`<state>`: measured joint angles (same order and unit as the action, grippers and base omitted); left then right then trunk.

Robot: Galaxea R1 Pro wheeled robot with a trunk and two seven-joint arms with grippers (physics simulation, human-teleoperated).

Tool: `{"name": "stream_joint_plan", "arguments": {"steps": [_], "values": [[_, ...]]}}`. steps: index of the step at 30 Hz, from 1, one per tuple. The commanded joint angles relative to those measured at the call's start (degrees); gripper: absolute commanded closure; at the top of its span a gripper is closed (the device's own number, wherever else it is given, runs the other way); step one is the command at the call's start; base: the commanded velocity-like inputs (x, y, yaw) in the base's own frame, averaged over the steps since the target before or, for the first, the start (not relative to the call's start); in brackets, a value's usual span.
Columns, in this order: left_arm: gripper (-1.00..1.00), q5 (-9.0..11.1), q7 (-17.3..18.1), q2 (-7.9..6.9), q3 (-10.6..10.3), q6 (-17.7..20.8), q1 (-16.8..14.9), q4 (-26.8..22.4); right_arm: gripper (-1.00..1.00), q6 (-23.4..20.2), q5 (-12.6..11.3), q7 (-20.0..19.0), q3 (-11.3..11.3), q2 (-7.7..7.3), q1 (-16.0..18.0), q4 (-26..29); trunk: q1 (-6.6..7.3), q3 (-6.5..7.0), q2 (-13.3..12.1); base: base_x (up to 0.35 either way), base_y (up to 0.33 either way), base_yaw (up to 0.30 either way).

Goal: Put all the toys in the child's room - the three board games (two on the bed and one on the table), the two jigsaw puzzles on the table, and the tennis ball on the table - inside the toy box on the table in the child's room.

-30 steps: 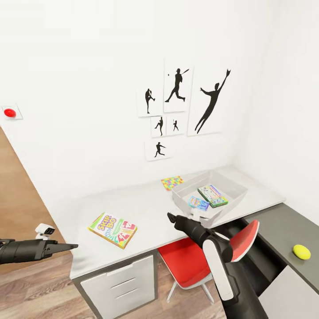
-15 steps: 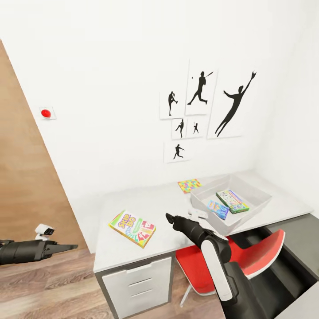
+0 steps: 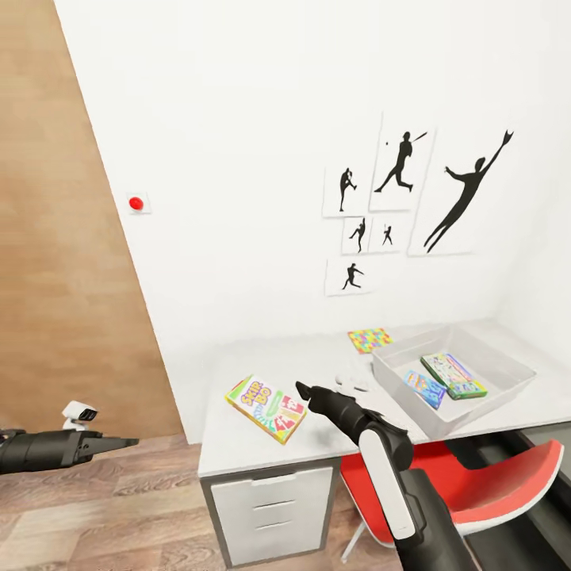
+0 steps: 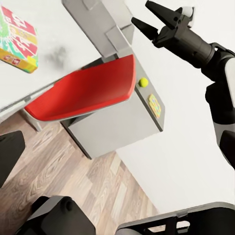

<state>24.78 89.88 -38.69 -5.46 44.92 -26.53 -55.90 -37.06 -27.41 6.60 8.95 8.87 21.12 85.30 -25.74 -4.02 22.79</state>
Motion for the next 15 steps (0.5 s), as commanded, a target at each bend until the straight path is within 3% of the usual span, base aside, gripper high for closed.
{"name": "stream_joint_plan", "arguments": {"steps": [1,3,11,15], "values": [[-1.0,0.3,0.1,-0.07,-0.3,0.6,-0.1,0.0,-1.0,-0.3,-0.6,0.7,0.1,0.04,0.0,0.1,-0.04,-0.09,0.1,0.0,0.0,0.263],[-1.0,0.2,0.1,-0.05,-0.3,0.6,-0.1,0.1,-1.0,-0.6,-0.6,1.6,0.1,0.27,0.1,-0.2,-0.04,-0.02,0.1,0.0,0.0,0.267],[-1.0,0.3,-1.5,0.01,-0.3,0.7,-0.1,0.1,-1.0,-3.2,-0.9,14.1,3.6,0.9,1.0,-9.9,-0.04,0.04,0.1,0.0,0.0,0.267],[-1.0,0.3,-2.5,0.16,-0.3,0.7,-0.1,0.0,-1.0,-3.7,-0.7,17.8,4.3,0.96,2.0,-12.7,-0.04,0.04,0.1,0.0,0.0,0.19]]}}
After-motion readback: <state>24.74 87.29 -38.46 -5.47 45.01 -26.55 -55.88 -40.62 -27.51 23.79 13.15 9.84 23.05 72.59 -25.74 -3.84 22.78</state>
